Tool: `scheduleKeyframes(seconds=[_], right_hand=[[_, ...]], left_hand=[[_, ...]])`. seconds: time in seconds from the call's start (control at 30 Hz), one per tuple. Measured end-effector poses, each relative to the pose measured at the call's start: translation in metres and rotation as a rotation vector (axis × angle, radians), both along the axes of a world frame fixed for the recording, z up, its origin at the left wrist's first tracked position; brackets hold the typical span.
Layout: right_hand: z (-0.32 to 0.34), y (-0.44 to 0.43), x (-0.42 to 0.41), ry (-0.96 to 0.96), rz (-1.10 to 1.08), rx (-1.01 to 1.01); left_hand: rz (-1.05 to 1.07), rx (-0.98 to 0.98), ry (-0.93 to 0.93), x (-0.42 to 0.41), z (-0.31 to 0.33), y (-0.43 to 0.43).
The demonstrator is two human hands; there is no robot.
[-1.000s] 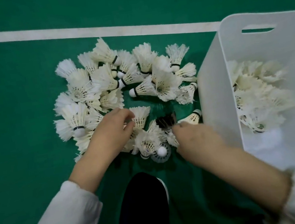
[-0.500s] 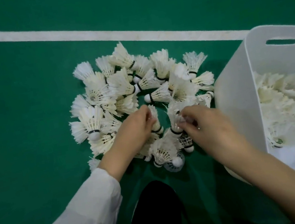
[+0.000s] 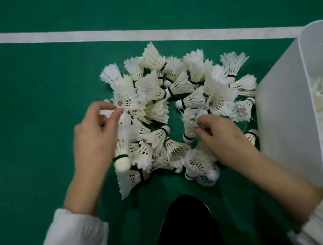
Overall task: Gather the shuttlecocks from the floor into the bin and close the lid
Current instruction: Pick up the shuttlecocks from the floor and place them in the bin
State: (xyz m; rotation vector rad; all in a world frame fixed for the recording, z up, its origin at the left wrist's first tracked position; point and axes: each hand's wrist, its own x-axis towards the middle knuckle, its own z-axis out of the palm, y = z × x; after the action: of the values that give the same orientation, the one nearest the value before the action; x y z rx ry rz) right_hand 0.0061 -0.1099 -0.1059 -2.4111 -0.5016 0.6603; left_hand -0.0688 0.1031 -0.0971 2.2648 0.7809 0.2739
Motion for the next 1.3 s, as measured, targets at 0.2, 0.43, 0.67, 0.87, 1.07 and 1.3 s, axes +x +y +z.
scheduleKeyframes(seconds=[0.2,0.43,0.67,0.87,1.07,1.3], right_hand=[[0.002,0.004,0.0,0.006,0.023,0.031],[0.004,0.005,0.001,-0.014,0.029,0.065],[0.03,0.005,0.02,0.119,-0.02,0.206],[0.089,-0.028,0.074,0.008,-0.06,0.237],[0.148,-0.125,0.112,-0.13,-0.182,0.16],[0.099,-0.229,0.099,-0.128,-0.523,0.192]], left_hand=[[-0.136,0.021,0.401,-0.004,-0.023,0.021],[-0.139,0.002,0.478,0.008,-0.018,0.022],[-0.117,0.027,0.266,0.011,0.03,0.006],[-0.336,0.025,0.1,0.05,0.069,-0.046],[-0.573,0.096,0.009,0.086,0.098,-0.114],[-0.643,0.135,0.025,0.085,0.091,-0.157]])
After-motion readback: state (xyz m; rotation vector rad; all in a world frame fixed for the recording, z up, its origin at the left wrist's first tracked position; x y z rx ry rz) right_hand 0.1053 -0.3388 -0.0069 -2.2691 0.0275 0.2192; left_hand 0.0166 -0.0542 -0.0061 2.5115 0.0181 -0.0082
